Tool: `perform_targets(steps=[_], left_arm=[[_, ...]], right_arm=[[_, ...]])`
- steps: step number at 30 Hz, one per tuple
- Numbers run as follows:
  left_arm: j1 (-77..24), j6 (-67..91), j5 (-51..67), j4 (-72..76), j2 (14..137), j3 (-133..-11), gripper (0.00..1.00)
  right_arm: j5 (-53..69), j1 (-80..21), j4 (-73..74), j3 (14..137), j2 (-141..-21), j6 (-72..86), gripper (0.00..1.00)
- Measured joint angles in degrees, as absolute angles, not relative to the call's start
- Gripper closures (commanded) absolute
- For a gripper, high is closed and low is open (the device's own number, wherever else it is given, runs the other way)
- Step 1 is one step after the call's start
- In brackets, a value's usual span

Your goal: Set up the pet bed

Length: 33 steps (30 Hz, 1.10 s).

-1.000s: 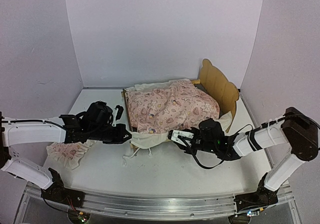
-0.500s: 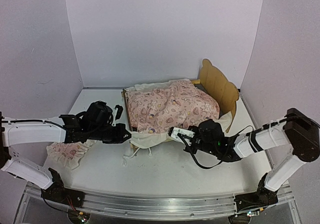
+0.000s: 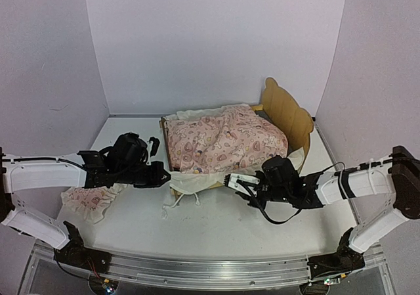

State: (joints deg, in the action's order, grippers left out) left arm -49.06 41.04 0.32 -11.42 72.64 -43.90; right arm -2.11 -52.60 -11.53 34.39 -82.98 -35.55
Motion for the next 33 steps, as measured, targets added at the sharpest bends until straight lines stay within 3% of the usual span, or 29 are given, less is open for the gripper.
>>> perform_targets(steps=[11,20,29,31,33], left_arm=[[-49.0,41.0,0.4,-11.2,72.6,-43.9,1.0],[-48.9,41.0,0.4,-10.9,72.6,-43.9,1.0],[-48.9,41.0,1.0,-10.9,72.6,-43.9,1.0],[-48.8,41.0,1.3,-10.9,72.6,-43.9,1.0],[-48.7,41.0,1.4,-10.9,72.6,-43.9,1.0]], right_arm=[[-5.0,-53.2,-24.7,34.3,-92.1,-38.8,0.64],[-6.7,-53.2,-30.3,32.4,-90.8,-39.0,0.63],[-6.7,-53.2,-34.0,32.4,-93.4,-38.9,0.74],[-6.8,-53.2,-34.7,32.6,-95.2,-39.0,0.78],[-7.0,-53.2,-35.5,32.6,-96.5,-39.0,0.88]])
